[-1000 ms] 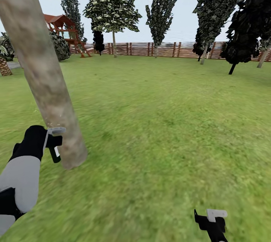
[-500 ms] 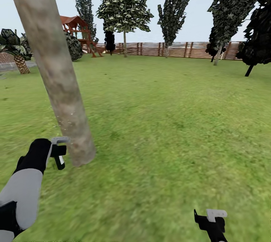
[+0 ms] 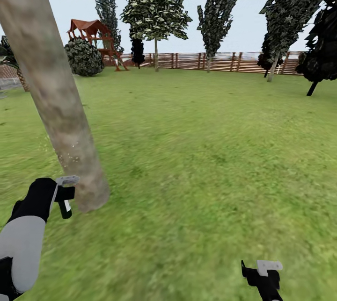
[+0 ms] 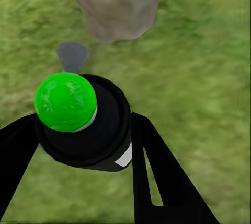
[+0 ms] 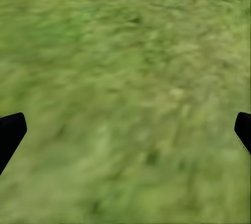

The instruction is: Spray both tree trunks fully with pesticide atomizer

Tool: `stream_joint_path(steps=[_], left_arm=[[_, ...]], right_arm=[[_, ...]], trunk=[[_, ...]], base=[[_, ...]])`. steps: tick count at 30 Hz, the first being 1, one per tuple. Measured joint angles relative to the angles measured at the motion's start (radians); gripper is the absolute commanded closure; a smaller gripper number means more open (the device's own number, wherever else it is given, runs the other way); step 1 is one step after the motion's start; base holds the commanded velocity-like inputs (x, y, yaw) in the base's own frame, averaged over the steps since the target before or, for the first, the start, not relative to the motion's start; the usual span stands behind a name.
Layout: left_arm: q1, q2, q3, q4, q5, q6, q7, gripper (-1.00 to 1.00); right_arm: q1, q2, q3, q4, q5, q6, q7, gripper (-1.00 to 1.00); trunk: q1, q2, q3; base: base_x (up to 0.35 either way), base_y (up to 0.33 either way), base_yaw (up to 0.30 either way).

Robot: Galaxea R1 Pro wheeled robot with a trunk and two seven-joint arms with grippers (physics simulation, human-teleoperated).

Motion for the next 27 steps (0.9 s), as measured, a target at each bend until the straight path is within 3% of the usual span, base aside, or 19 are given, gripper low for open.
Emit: stream_joint_path(steps=[7,18,22,25,27], left_arm=[[0.014,0.0,-0.004,0.0,0.005,-0.001,0.002,1.0],[0.015,-0.003,-0.003,0.001,0.004,-0.001,0.003,1.0],[0.051,0.002,-0.001,0.0,0.002,-0.002,0.004,1.0],[0.081,0.013,0.006,-0.002,0.0,-0.003,0.004,1.0],[0.089,0.034,0.023,-0.005,-0.004,-0.004,0.003,1.0]], right_arm=[[0.0,0.0,0.0,0.0,0.0,0.0,0.0,-1.0],[0.0,0.0,0.0,0.0,0.0,0.0,0.0,-1.0],[0.0,0.0,0.0,-0.001,0.0,0.0,0.0,-1.0],[0.0,0.0,0.0,-0.002,0.0,0.0,0.0,-1.0],[0.0,0.0,0.0,-0.001,0.0,0.0,0.0,-1.0]], trunk=[[0.0,0.0,0.0],[0.0,0.0,0.0],[0.0,0.0,0.0],[0.0,0.0,0.0],[0.0,0.0,0.0]], base=[[0.181,-0.235,0.263],[0.013,-0.275,0.016],[0.0,-0.277,0.0],[0.005,-0.277,0.0],[0.064,-0.277,0.0]])
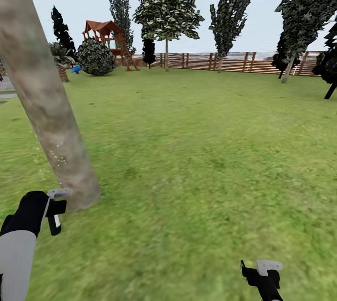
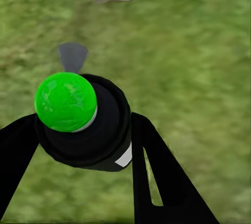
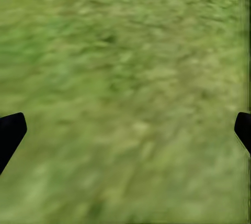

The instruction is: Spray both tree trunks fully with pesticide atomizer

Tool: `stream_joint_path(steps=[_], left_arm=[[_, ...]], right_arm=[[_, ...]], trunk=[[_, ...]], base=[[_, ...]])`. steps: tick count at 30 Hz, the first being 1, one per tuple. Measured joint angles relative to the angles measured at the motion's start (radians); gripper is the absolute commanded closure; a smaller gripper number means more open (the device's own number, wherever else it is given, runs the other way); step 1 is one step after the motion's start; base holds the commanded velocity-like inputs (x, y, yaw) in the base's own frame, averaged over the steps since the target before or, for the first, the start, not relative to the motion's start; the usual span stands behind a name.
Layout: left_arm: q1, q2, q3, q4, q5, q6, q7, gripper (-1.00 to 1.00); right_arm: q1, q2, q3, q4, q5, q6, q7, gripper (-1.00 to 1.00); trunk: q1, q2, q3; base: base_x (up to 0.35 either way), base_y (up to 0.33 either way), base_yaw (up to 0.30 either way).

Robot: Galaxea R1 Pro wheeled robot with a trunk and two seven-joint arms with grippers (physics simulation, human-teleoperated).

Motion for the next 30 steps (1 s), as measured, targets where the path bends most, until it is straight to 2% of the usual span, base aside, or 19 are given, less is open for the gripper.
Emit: stream_joint_path(steps=[1,3,9,10,12,14,17,19,23,30], left_arm=[[0.002,0.01,0.006,-0.002,0.004,0.0,-0.001,1.0],[0.003,0.015,0.01,-0.007,0.011,0.001,-0.001,1.0],[0.005,0.01,0.016,0.0,0.021,-0.007,0.001,1.0],[0.011,0.011,0.025,0.008,0.025,-0.02,0.0,1.0],[0.034,0.011,0.069,0.022,0.038,-0.09,0.0,1.0],[0.042,0.009,0.089,0.031,0.047,-0.148,0.001,1.0],[0.045,-0.03,0.092,0.059,0.046,-0.183,0.001,1.0],[0.045,-0.039,0.091,0.057,0.044,-0.189,0.001,1.0],[0.045,-0.044,0.09,0.055,0.045,-0.19,-0.009,1.0],[0.045,-0.044,0.093,0.055,0.046,-0.187,-0.007,1.0]], right_arm=[[0.0,0.0,0.0,0.0,0.0,0.0,0.0,-1.0],[0.0,0.0,0.0,0.001,0.0,0.0,0.0,-1.0],[0.0,0.0,0.0,0.001,0.0,0.0,0.0,-1.0],[0.0,0.0,0.0,0.001,0.0,0.0,0.0,-1.0],[0.0,0.0,0.0,0.001,0.0,0.0,0.0,-1.0],[0.0,0.0,0.0,0.001,0.0,0.0,0.0,-1.0],[0.0,0.0,0.0,0.001,0.0,0.0,0.0,-1.0],[0.0,0.0,0.0,0.001,0.0,0.0,0.0,-1.0],[0.0,0.0,0.0,0.001,0.0,0.0,0.0,-1.0],[0.0,0.0,0.0,0.001,0.0,0.0,0.0,-1.0]], trunk=[[0.0,0.0,0.0],[0.0,0.0,0.0],[0.0,0.0,0.0],[0.0,0.0,0.0],[0.0,0.0,0.0],[0.0,0.0,0.0],[0.0,0.0,0.0],[0.0,0.0,0.0],[0.0,0.0,0.0],[0.0,0.0,0.0]], base=[[0.088,-0.277,0.0],[0.112,-0.276,0.078],[0.214,-0.206,0.256],[0.239,-0.18,0.275],[0.241,-0.179,0.276],[0.204,-0.138,0.275],[0.053,-0.032,0.174],[0.011,-0.007,0.041],[0.06,-0.033,0.008],[0.269,-0.093,0.0]])
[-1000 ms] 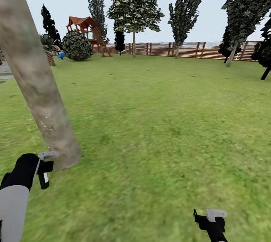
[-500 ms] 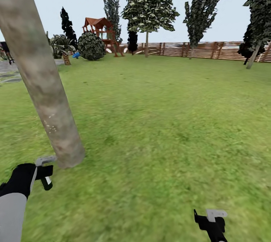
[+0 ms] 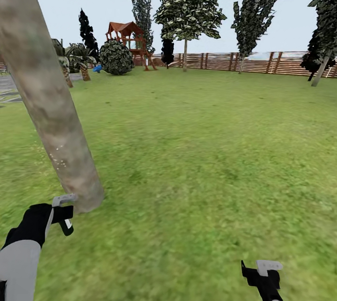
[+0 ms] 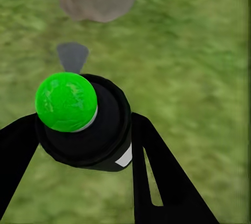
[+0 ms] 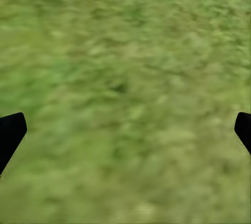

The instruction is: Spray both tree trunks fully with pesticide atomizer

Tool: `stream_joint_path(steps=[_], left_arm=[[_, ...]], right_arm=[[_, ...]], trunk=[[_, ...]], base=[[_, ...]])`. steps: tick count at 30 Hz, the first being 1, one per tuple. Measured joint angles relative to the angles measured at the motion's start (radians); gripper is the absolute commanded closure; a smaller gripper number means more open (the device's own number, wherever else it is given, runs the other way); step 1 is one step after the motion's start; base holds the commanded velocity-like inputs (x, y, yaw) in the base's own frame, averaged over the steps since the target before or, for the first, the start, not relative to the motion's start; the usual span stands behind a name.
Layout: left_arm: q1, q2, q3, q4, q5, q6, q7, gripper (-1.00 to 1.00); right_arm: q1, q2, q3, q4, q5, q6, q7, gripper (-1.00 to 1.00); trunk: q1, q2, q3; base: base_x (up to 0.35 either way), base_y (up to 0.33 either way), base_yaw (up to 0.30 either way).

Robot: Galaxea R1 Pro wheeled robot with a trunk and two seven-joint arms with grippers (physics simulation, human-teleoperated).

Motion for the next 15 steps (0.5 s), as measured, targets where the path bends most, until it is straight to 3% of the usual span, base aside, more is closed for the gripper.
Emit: stream_joint_path(steps=[3,6,15], left_arm=[[0.0,0.002,0.004,0.001,-0.003,0.0,0.0,1.0],[0.001,0.006,0.005,0.003,-0.004,0.002,0.002,1.0],[0.006,0.015,0.002,0.0,-0.027,0.019,0.005,1.0]], right_arm=[[0.0,0.0,0.0,0.0,0.0,0.0,0.0,-1.0],[0.0,0.002,0.0,0.0,0.0,0.0,0.0,-1.0],[0.0,0.003,0.0,0.0,0.0,0.0,0.0,-1.0]], trunk=[[0.0,0.0,0.0],[0.0,0.0,0.0],[0.001,0.0,0.0]], base=[[0.33,-0.005,0.006],[0.27,-0.001,0.191],[0.016,-0.007,0.271]])
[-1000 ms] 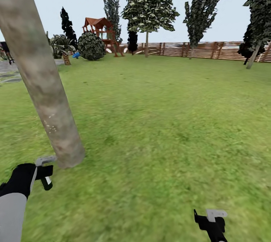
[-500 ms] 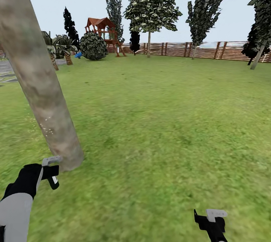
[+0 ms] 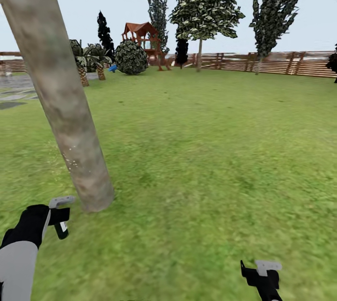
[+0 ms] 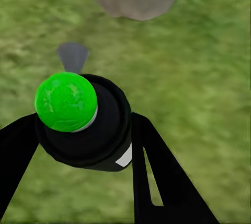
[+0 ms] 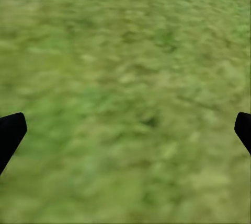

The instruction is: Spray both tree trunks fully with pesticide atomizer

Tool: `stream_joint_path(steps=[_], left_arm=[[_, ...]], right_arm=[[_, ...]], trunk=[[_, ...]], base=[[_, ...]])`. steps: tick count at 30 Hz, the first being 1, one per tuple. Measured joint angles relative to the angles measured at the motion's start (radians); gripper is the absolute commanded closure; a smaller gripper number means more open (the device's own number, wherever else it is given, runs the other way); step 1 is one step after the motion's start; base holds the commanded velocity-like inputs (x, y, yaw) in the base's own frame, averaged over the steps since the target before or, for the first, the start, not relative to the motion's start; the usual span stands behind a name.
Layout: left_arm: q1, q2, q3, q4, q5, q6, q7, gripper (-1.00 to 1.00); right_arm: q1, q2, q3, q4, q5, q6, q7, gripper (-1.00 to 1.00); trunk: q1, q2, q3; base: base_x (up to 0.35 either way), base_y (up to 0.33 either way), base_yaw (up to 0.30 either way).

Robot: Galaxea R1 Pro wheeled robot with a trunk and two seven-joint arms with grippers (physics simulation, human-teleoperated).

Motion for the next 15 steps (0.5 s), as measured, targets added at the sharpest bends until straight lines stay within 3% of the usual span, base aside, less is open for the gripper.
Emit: stream_joint_path(steps=[15], left_arm=[[0.0,-0.003,-0.009,0.007,-0.004,0.0,0.001,1.0]], right_arm=[[0.0,0.0,0.0,0.0,0.0,0.0,0.0,-1.0]], trunk=[[0.0,0.0,0.0]], base=[[0.013,-0.257,0.02]])
